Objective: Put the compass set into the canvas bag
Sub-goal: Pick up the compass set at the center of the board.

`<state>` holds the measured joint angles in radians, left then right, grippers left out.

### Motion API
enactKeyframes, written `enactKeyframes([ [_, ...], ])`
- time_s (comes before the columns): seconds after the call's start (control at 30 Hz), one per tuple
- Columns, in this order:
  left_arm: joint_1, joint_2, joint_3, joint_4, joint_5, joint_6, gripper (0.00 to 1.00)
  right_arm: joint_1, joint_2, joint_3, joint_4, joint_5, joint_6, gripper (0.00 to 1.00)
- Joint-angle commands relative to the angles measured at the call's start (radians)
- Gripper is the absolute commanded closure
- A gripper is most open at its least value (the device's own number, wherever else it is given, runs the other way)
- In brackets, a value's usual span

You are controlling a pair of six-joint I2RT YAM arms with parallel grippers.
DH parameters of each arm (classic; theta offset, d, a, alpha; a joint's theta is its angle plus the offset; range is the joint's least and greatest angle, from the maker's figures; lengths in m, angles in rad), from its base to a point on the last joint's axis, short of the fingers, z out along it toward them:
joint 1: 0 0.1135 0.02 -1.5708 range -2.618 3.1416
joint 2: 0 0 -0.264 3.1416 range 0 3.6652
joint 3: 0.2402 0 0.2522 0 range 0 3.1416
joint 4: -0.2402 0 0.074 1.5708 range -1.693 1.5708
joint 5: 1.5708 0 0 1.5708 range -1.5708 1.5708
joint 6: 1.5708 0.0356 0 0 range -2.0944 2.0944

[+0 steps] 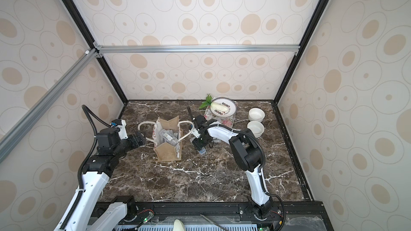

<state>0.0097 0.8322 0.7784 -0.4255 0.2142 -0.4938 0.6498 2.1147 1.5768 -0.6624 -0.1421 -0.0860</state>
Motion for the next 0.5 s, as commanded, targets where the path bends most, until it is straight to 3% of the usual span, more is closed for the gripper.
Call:
enactKeyframes([
  [0.0,-0.005,-0.014,0.015,0.01,-0.01,-0.007,0.14,0.003,0.038,0.04,-0.015,0.051,0.033,0.36],
  [0.47,-0.006,-0.022,0.007,0.009,-0.014,-0.006,0.14,0.043,0.102,0.062,-0.028,0.085,0.041,0.42],
])
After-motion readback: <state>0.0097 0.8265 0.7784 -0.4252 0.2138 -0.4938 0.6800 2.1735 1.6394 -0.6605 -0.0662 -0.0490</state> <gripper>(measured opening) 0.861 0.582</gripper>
